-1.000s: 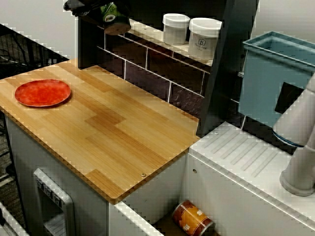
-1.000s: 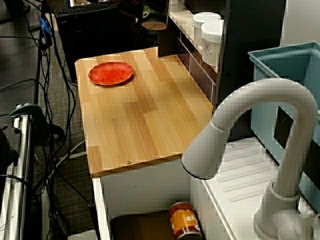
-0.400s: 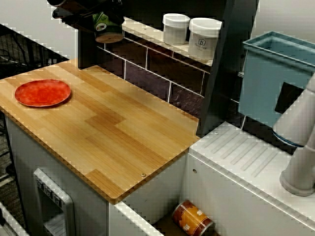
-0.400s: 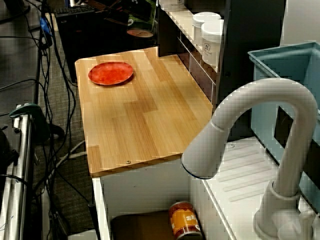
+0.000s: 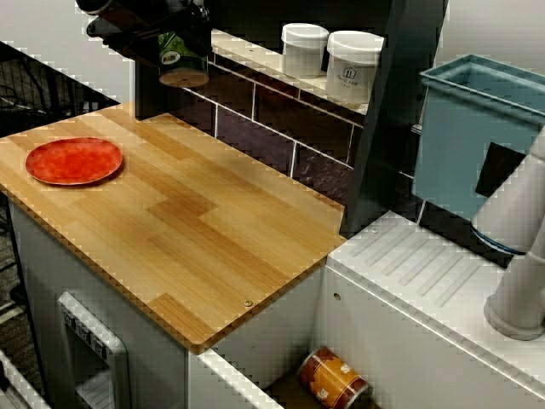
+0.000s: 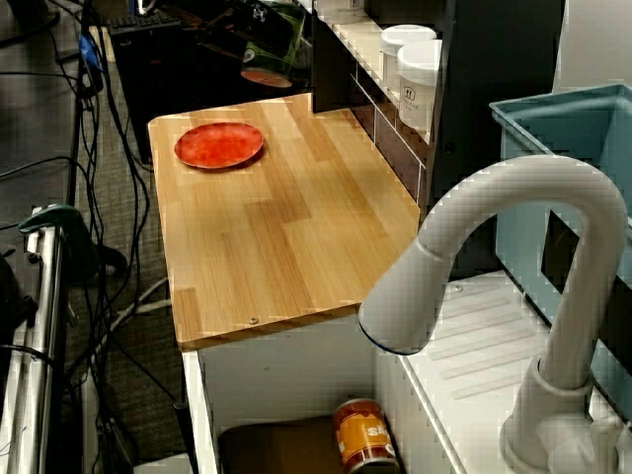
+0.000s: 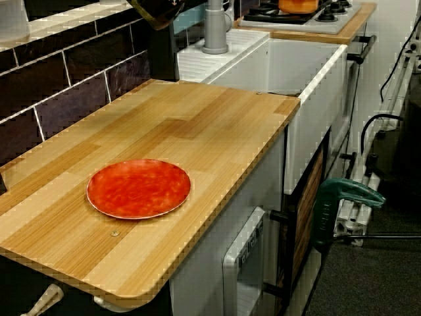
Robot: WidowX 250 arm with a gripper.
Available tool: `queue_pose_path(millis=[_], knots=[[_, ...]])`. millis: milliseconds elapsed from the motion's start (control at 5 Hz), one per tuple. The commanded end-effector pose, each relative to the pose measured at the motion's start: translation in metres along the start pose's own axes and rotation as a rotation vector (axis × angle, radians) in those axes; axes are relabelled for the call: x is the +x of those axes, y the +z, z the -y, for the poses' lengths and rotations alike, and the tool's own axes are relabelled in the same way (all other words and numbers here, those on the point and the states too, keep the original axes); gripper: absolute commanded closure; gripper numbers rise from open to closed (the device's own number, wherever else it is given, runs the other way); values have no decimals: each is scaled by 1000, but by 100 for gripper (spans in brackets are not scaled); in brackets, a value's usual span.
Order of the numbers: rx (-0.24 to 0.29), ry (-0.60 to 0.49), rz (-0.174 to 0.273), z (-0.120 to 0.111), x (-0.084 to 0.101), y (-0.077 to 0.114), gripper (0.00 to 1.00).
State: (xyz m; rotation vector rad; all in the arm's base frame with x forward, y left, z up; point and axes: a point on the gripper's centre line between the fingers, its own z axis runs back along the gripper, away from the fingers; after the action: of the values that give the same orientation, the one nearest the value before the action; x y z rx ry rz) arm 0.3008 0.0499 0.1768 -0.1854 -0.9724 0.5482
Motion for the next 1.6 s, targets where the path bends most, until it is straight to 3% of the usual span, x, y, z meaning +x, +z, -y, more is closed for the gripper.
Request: queue_pose_path(millis=[0, 200, 600, 800, 1000, 1400], knots=[[18, -44, 31, 1, -13, 4, 100], [62, -64, 25, 3, -10, 4, 0], [90, -86, -1, -1, -15, -8, 0], [91, -160, -37, -2, -24, -11, 0], [87, -268, -128, -1, -22, -7, 0], [109, -400, -394, -5, -2, -9, 0]])
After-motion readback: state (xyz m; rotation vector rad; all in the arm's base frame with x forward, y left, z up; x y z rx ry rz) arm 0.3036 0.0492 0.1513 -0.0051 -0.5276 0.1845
